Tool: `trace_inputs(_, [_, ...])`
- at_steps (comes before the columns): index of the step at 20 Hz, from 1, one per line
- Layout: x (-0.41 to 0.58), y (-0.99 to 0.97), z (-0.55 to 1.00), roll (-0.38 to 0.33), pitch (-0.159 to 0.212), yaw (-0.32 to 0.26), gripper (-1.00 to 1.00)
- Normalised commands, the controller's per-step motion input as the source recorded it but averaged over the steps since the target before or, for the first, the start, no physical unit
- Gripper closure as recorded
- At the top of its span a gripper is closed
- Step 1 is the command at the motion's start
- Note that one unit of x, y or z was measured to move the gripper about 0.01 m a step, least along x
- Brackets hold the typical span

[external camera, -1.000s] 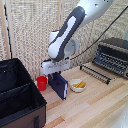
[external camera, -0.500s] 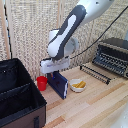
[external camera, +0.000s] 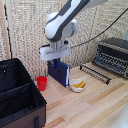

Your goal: Gently maneuver your gripper in the book's direction. Confidently hold the book by angling your gripper properly. Relocate the book to the caddy. Pinpoint the back pocket of the caddy and set the book down inside it.

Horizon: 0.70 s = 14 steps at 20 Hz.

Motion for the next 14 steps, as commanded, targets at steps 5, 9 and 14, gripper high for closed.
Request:
trace_inputs(5, [0.315,0.04,0.96,0.000,0.071,-0.181,1.00])
trace_inputs(9, [0.170,0.03,0.81,-0.019,0.002,-0.290,1.00])
trace_inputs(14, [0.059,0.00,0.67,-0.002,0.000,-0.338,1.00])
